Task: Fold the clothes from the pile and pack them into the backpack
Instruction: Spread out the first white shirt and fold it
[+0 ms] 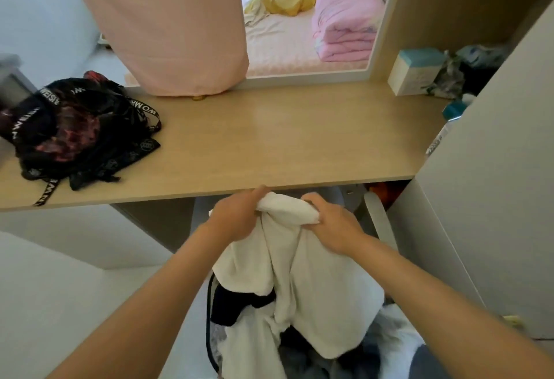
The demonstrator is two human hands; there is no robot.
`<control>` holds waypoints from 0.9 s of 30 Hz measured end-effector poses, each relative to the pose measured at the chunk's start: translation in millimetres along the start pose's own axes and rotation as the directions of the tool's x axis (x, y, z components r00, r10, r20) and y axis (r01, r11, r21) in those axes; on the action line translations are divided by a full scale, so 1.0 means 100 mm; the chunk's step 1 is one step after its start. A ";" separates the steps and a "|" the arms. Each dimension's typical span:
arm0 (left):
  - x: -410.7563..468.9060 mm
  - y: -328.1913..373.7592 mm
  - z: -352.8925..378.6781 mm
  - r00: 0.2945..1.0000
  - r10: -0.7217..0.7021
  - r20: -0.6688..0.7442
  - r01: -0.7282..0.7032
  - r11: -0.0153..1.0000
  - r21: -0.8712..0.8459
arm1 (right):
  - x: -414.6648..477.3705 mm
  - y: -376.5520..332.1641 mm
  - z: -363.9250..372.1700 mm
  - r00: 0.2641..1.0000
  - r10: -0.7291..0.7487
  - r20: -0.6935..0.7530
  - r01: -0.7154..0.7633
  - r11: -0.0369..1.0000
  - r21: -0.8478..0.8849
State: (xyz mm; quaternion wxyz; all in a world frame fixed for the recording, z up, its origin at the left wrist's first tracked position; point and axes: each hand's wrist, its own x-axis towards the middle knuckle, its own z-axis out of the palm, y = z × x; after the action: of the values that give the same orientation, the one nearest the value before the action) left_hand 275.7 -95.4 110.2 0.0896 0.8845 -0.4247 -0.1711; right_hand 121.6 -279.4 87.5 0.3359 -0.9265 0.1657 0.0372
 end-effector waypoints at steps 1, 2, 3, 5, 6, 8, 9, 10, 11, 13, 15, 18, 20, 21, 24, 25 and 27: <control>0.11 -0.08 -0.17 0.997 -0.021 0.072 0.019 0.999 0.031 | 0.16 -0.14 -0.08 1.000 -0.030 -0.004 0.030 1.000 0.006; 0.22 -0.16 -0.33 0.992 -0.040 0.123 0.032 0.997 0.072 | 0.32 -0.26 -0.15 0.998 -0.062 -0.003 0.062 0.998 0.001; 0.32 -0.25 -0.49 0.989 -0.056 0.137 0.042 0.994 0.103 | 0.48 -0.38 -0.21 0.995 -0.095 -0.014 0.094 0.995 -0.015; 0.56 -0.50 -0.78 0.995 -0.086 0.057 0.080 0.992 0.098 | 0.88 -0.61 -0.37 0.984 -0.150 -0.091 0.146 0.988 -0.054; 0.69 -0.63 -0.90 0.995 -0.093 -0.020 0.095 0.992 0.081 | 1.09 -0.71 -0.45 0.973 -0.173 -0.155 0.164 0.984 -0.070; 0.96 -0.90 -1.10 0.967 -0.095 -0.237 0.111 0.992 0.054 | 1.55 -0.90 -0.57 0.934 -0.205 -0.291 0.181 0.978 -0.106; 1.09 -1.03 -1.18 0.928 -0.098 -0.360 0.125 0.991 0.053 | 1.78 -0.97 -0.61 0.914 -0.208 -0.347 0.180 0.977 -0.113; 1.20 -1.16 -1.24 0.872 -0.105 -0.478 0.147 0.988 0.051 | 2.01 -1.02 -0.63 0.900 -0.200 -0.387 0.171 0.979 -0.109; 1.29 -1.29 -1.27 0.811 -0.111 -0.574 0.165 0.985 0.043 | 2.23 -1.06 -0.61 0.889 -0.189 -0.418 0.163 0.982 -0.097; 1.46 -1.50 -1.23 0.741 -0.105 -0.663 0.173 0.984 0.038 | 2.62 -1.06 -0.49 0.874 -0.167 -0.457 0.120 0.984 -0.130; 1.59 -1.64 -0.99 0.838 -0.070 -0.542 0.103 0.994 0.031 | 2.92 -0.96 -0.26 0.901 -0.117 -0.418 -0.022 0.949 -0.315; 1.72 -1.82 -0.47 0.999 0.023 -0.037 -0.021 0.999 0.049 | 3.06 -0.73 0.23 0.981 0.117 -0.155 -0.177 0.866 -0.467; 1.78 -1.98 -0.21 0.989 -0.002 0.145 -0.010 0.997 0.082 | 3.04 -0.58 0.52 0.973 0.232 -0.010 -0.214 0.877 -0.431; 1.81 -2.05 -0.11 0.983 -0.021 0.182 0.001 0.994 0.106 | 3.02 -0.50 0.62 0.967 0.255 0.005 -0.232 0.886 -0.402; 1.89 -2.13 0.11 0.983 -0.021 0.183 -0.019 0.976 0.215 | 2.90 -0.31 0.78 0.974 0.216 -0.069 -0.227 0.912 -0.343; 1.91 -2.14 0.17 0.983 -0.015 0.184 -0.033 0.966 0.257 | 2.84 -0.25 0.81 0.983 0.169 -0.077 -0.185 0.921 -0.343; 1.99 -2.19 0.24 0.980 -0.011 0.200 -0.052 0.950 0.309 | 2.72 -0.12 0.86 0.998 0.058 -0.018 -0.060 0.909 -0.413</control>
State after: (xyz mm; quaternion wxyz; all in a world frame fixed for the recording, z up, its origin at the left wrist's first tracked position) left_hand 539.9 -115.3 -23.6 -0.0930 0.8614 -0.4624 -0.1886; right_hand 385.5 -293.6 -20.5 0.1308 -0.9712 0.1828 0.0792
